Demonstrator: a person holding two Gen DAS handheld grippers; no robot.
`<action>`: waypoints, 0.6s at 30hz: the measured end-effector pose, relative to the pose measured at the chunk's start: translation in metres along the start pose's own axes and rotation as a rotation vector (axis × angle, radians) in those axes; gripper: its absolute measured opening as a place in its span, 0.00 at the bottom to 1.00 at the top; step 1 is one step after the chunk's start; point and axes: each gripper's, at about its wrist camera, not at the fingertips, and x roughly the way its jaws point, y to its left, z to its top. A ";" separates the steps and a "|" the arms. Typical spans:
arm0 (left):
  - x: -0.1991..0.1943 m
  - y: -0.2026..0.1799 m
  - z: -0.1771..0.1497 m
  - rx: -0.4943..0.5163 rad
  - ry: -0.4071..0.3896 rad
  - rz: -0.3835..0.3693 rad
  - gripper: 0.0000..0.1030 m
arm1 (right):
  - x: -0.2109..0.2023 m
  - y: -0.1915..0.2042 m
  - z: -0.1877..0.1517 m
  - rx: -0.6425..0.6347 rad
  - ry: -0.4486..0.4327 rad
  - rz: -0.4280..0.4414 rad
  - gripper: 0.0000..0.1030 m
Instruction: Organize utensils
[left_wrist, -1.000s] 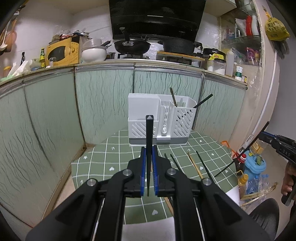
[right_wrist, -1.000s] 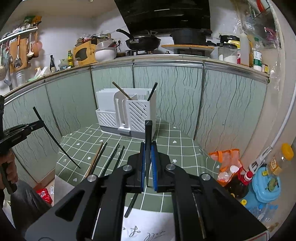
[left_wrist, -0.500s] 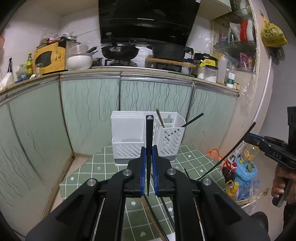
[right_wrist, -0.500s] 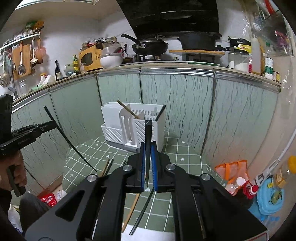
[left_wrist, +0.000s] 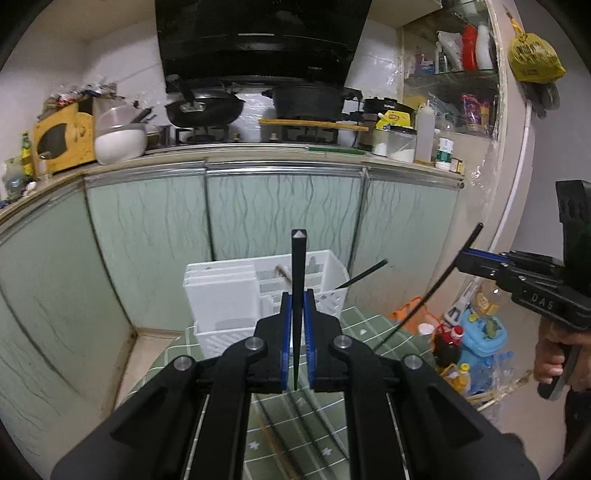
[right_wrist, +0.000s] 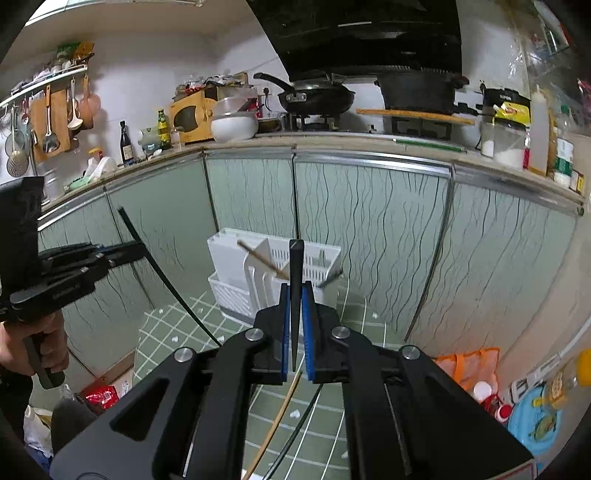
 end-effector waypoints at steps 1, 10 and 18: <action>0.002 -0.002 0.004 0.000 -0.001 -0.010 0.06 | 0.001 -0.001 0.005 0.002 -0.004 0.004 0.06; 0.024 -0.026 0.066 0.048 -0.061 -0.053 0.06 | 0.012 -0.006 0.063 -0.011 -0.050 0.009 0.06; 0.060 -0.033 0.100 0.079 -0.096 -0.042 0.06 | 0.040 -0.020 0.086 -0.018 -0.069 0.003 0.06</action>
